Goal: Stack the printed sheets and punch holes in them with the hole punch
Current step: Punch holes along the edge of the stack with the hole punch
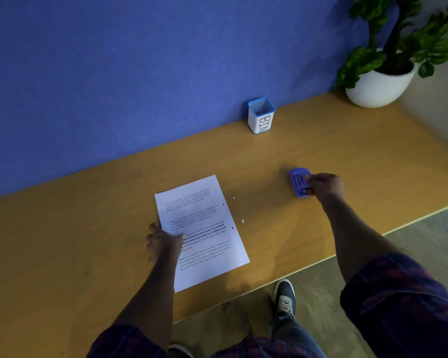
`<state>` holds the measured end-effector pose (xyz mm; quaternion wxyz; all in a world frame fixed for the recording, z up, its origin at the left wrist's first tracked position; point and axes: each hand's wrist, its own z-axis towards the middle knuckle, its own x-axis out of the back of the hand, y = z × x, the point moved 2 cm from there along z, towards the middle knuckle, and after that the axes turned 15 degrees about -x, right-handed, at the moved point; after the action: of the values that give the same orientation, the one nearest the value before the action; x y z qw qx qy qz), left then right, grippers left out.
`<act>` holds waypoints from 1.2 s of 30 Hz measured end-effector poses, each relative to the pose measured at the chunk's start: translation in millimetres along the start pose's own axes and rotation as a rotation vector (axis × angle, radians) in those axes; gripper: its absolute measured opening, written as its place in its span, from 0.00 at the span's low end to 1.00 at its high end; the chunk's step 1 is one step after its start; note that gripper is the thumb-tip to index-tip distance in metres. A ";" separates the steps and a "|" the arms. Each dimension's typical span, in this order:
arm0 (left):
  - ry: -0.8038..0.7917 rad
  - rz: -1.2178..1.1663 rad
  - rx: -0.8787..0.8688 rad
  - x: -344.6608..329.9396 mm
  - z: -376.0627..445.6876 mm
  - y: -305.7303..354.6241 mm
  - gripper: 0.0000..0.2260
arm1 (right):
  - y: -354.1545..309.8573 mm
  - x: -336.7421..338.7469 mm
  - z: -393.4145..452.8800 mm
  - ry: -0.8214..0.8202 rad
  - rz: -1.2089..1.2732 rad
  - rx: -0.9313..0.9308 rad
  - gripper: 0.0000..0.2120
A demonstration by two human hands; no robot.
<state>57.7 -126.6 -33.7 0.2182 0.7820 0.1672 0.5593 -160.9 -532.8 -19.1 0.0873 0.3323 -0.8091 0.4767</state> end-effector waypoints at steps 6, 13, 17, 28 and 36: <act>0.009 0.011 -0.001 -1.4 0.9 -1.7 0.38 | 4.4 12.5 7.6 0.014 0.015 -0.013 0.09; 0.015 -0.005 -0.004 -3.1 2.8 -4.3 0.39 | 4.9 15.5 16.9 0.017 0.005 -0.041 0.09; 0.022 -0.017 -0.004 -3.6 3.6 -5.7 0.39 | 10.8 13.9 24.7 0.014 -0.027 -0.051 0.08; 0.026 -0.037 0.001 -4.3 4.0 -9.2 0.37 | 1.6 12.7 28.1 0.123 -0.181 0.035 0.13; 0.027 -0.022 0.007 -4.7 4.4 -9.0 0.38 | -3.4 9.4 27.4 0.196 -0.266 -0.014 0.15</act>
<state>60.2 -122.0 -43.5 0.2196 0.7734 0.1808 0.5666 -161.2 -561.0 -26.9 0.2304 0.3876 -0.7490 0.4855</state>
